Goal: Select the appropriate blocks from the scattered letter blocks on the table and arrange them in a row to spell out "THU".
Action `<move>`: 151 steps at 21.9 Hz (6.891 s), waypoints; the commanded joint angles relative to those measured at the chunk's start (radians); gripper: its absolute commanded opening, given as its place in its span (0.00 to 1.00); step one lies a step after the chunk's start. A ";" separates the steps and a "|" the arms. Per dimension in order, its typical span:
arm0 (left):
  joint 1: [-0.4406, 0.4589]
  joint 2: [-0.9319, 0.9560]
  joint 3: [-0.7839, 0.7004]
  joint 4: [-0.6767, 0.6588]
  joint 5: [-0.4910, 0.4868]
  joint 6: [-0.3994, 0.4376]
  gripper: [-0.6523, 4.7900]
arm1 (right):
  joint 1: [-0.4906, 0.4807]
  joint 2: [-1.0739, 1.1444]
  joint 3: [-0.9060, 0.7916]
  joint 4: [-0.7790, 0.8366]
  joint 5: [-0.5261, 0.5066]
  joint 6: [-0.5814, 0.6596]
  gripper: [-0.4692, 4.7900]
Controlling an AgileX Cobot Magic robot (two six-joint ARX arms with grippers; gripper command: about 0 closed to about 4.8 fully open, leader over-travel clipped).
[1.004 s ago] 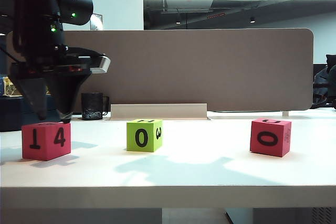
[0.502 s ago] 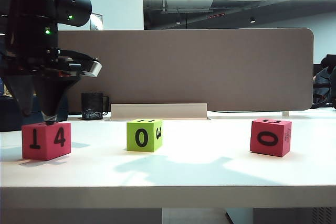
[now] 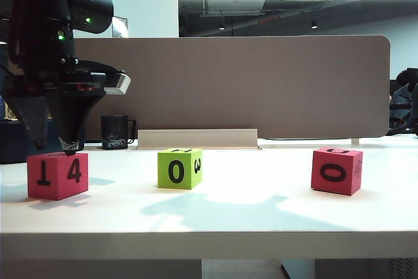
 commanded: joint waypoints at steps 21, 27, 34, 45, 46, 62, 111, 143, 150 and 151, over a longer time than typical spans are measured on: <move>0.000 0.060 0.003 0.100 -0.302 -0.026 0.75 | 0.002 -0.001 0.004 0.019 -0.002 -0.011 0.08; 0.001 0.060 0.003 0.161 -0.412 -0.026 0.75 | 0.002 -0.001 0.004 0.011 -0.003 -0.014 0.08; 0.003 0.060 0.003 0.151 -0.544 -0.026 0.75 | 0.002 -0.001 0.004 0.008 -0.003 -0.014 0.08; 0.037 0.060 0.003 0.040 -0.566 -0.039 0.75 | 0.003 -0.001 0.004 0.000 -0.002 -0.013 0.08; 0.040 0.059 0.003 0.045 -0.566 -0.056 0.75 | 0.002 -0.002 0.004 0.000 -0.002 -0.014 0.08; 0.039 0.023 0.049 0.208 -0.471 -0.086 0.59 | 0.002 -0.001 0.004 0.008 -0.002 -0.014 0.08; 0.037 0.132 0.041 0.266 -0.077 -0.086 0.16 | 0.002 -0.003 0.005 0.028 -0.005 -0.014 0.08; -0.019 0.116 0.068 0.119 -0.165 -0.078 0.11 | 0.003 -0.046 0.008 0.046 -0.002 -0.013 0.08; -0.019 0.116 0.051 0.116 -0.258 -0.079 0.11 | 0.003 -0.051 0.008 0.035 -0.003 -0.013 0.08; -0.019 0.116 0.051 0.113 -0.270 -0.079 0.11 | 0.003 -0.051 0.008 0.034 -0.003 -0.013 0.08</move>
